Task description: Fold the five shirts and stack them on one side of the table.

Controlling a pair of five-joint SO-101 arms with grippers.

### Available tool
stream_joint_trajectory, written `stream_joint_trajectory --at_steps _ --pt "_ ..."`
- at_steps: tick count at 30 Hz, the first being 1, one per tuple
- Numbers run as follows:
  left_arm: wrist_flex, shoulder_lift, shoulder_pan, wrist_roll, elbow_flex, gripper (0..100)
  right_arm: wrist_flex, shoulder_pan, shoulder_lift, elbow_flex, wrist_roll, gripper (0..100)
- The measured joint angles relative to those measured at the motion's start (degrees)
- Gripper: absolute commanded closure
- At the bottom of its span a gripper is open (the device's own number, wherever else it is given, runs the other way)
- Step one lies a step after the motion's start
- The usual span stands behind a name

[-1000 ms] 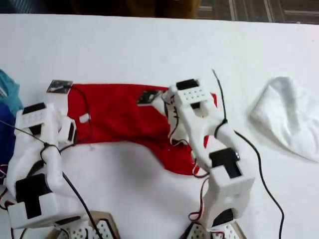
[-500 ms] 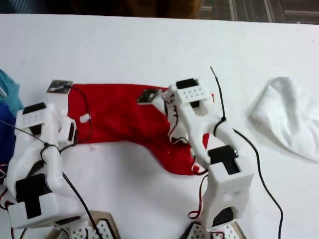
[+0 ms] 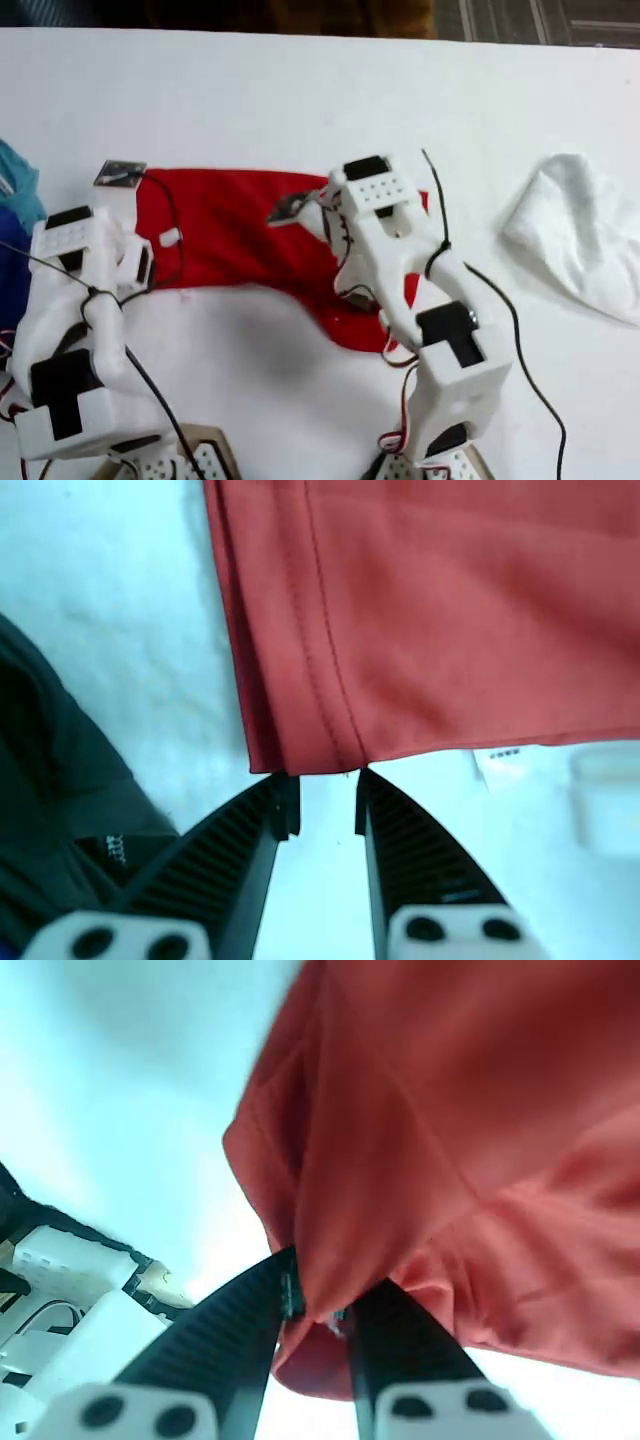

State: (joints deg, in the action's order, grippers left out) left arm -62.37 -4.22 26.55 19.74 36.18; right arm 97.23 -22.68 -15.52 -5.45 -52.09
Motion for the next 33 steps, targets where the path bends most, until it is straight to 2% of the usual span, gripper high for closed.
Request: stream_joint_trajectory --at_steps 10,16,18,21,27,30,33 --pt "0.00 0.00 0.00 0.00 0.00 88 -0.53 -6.95 0.00 -6.15 0.09 95.0" --pt "0.00 0.00 0.00 0.00 0.00 88 -4.66 -6.33 0.00 -10.29 0.09 93.7" --pt "0.00 0.00 0.00 0.00 0.00 88 -5.10 -6.24 0.00 -10.55 0.09 88.5" --pt "0.00 0.00 0.00 0.00 0.00 88 -5.10 -6.24 0.62 -10.55 0.09 75.2" --pt "0.00 0.00 0.79 0.09 -5.45 88 1.76 -8.44 0.62 -9.41 0.88 49.6" --pt "-1.23 0.00 1.32 0.00 -9.67 88 2.64 -9.49 1.85 -9.32 1.93 42.9" --pt "-3.16 0.00 1.05 0.09 -11.43 88 2.64 -9.49 3.60 -9.14 2.02 40.4"
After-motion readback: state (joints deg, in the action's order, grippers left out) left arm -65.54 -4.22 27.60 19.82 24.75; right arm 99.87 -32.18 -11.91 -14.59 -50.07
